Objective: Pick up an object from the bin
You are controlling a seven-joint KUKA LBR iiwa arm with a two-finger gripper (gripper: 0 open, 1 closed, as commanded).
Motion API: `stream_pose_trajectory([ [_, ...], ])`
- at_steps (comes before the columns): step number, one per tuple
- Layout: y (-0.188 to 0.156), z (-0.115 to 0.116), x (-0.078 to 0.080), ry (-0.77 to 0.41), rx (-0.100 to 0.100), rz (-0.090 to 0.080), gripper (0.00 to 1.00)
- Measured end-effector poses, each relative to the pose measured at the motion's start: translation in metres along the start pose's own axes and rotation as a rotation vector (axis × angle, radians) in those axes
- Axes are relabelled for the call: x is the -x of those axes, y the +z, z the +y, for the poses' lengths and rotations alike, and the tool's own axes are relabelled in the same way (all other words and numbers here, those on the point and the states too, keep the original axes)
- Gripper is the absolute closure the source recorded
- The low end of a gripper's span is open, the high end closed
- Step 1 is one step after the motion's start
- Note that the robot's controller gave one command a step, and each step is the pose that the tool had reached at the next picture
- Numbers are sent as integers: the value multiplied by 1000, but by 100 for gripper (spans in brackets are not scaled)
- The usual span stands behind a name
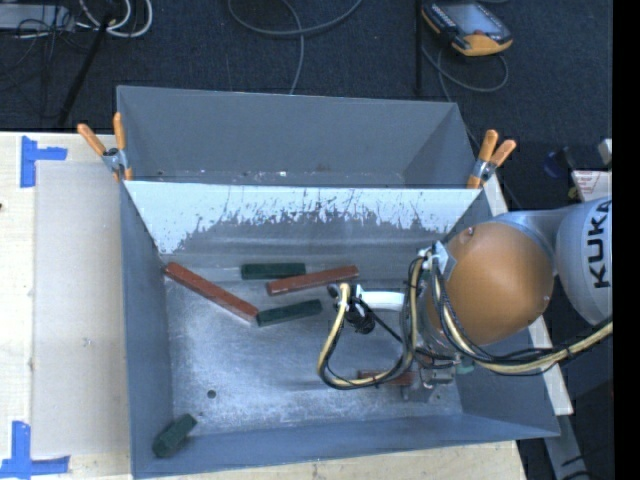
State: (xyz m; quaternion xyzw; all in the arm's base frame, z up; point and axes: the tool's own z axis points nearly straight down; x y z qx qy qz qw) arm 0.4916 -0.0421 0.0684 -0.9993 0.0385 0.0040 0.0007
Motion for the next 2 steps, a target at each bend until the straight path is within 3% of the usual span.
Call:
stream_pose_trajectory([
  [2, 0, 0, 0, 1, 0, 0, 100],
])
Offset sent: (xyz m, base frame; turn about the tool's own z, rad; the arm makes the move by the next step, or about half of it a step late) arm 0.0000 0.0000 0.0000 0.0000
